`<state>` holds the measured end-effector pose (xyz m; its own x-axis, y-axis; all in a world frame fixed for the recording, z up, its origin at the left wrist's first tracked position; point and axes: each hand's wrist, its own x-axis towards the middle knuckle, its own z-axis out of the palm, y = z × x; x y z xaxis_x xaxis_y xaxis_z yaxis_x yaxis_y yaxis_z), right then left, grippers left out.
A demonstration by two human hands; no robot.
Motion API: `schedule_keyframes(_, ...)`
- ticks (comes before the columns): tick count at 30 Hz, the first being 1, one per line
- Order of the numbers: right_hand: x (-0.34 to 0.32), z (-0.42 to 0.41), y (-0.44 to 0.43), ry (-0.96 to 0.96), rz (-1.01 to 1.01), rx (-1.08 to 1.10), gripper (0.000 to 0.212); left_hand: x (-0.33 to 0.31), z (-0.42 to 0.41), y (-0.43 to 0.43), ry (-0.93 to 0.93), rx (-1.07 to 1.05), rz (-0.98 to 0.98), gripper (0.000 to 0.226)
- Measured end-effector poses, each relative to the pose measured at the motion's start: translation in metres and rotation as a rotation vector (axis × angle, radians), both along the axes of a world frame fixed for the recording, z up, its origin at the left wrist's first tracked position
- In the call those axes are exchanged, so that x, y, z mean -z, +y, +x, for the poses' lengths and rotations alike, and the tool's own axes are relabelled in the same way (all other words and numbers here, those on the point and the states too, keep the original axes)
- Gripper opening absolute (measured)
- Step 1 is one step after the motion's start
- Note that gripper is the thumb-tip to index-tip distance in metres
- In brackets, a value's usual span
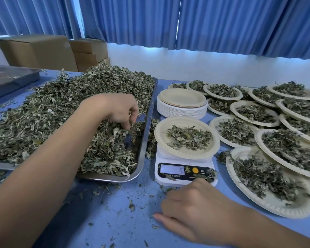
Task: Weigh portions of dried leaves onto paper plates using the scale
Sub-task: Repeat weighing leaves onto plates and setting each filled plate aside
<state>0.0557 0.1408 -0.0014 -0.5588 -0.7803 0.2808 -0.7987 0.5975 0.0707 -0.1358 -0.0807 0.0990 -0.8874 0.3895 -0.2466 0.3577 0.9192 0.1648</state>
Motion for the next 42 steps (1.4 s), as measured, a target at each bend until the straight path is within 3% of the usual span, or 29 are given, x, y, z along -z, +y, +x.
schedule_keyframes(6,0.001,-0.001,-0.001,-0.007,-0.006,-0.007,0.044,-0.005,0.001,0.003,0.247,-0.017,0.281,0.019)
schedule_keyframes(8,0.001,-0.001,-0.001,0.008,0.001,-0.007,0.044,-0.004,0.002,0.011,0.302,-0.014,0.460,0.019)
schedule_keyframes(11,0.001,-0.001,0.000,0.006,-0.006,-0.010,0.044,-0.003,0.011,0.029,0.194,0.008,0.800,0.019)
schedule_keyframes(13,0.001,-0.001,0.000,0.005,-0.010,-0.009,0.044,-0.001,0.018,0.039,0.025,0.065,0.887,0.021)
schedule_keyframes(15,0.001,0.000,0.000,0.010,-0.003,-0.008,0.043,0.001,0.019,0.042,-0.021,0.111,0.834,0.020)
schedule_keyframes(18,0.000,0.000,0.000,0.008,-0.006,-0.004,0.043,0.004,0.012,0.037,0.115,0.090,0.754,0.014)
schedule_keyframes(22,0.000,0.000,0.000,-0.006,-0.006,-0.009,0.044,0.005,-0.001,0.023,0.215,0.027,0.408,0.009)
schedule_keyframes(25,0.000,0.000,0.001,0.004,0.000,-0.008,0.043,0.007,-0.012,0.005,0.161,-0.033,0.130,0.009)
schedule_keyframes(28,0.000,0.000,0.000,0.009,0.002,-0.011,0.043,0.014,-0.017,-0.007,-0.023,-0.053,-0.028,0.026)
schedule_keyframes(32,0.000,0.000,0.000,0.014,-0.001,-0.006,0.043,0.023,-0.017,-0.003,-0.197,-0.026,-0.028,0.040)
schedule_keyframes(39,0.002,0.000,0.000,0.003,-0.005,-0.015,0.043,0.037,-0.016,0.012,-0.152,0.001,0.025,0.028)
schedule_keyframes(42,0.002,0.001,0.000,0.011,-0.004,-0.010,0.044,0.037,-0.014,0.013,-0.157,-0.028,0.076,0.036)
